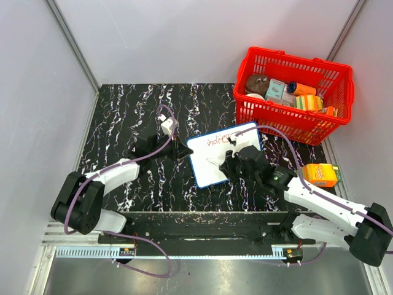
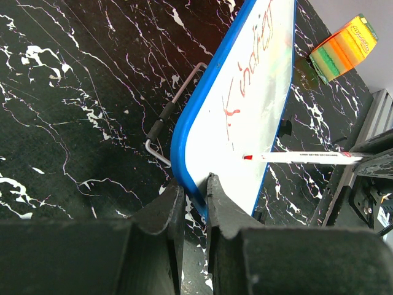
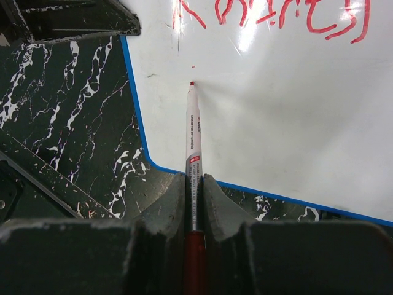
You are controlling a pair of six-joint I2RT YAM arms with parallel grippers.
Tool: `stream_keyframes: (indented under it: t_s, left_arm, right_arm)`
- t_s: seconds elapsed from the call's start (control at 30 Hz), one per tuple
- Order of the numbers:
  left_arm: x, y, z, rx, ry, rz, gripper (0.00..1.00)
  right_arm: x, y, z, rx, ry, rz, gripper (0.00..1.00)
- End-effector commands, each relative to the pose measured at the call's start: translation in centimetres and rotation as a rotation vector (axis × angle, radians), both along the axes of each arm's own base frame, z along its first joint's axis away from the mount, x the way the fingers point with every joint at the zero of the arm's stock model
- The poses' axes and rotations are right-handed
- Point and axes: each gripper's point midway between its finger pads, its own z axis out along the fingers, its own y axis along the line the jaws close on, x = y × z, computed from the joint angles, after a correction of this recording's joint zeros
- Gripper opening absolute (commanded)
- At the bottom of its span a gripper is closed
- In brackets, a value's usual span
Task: Write a sentence on the whiteboard
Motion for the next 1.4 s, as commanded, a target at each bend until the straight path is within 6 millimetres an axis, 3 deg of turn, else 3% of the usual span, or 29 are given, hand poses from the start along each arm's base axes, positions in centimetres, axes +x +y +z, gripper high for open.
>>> stream_keyframes:
  t_s: [0.0, 0.23, 0.43, 0.97, 1.37]
  left_arm:
    - [2.8, 2.3, -1.5, 0.163, -0.117, 0.099, 0.00]
    - [2.8, 2.3, -1.6, 0.164, -0.116, 0.100, 0.00]
    - [2.8, 2.3, -1.6, 0.165, -0.116, 0.101, 0.00]
    - [2.8, 2.3, -1.5, 0.164, -0.117, 0.100, 0.00]
    - [2.8, 2.3, -1.6, 0.166, -0.118, 0.099, 0.00]
  right_arm:
    - [0.7, 0.6, 2.2, 0.053, -0.055, -0.019, 0.00]
    - [1.1, 1.2, 4.1, 0.092, -0.093, -0.013, 0.00]
    - [1.5, 2.1, 4.4, 0.090, -0.094, 0.009, 0.00]
    - [1.7, 2.8, 3.1, 0.046, -0.064, 0.022, 0.00]
    - [0.6, 2.6, 2.3, 0.037, -0.032, 0.053, 0.00]
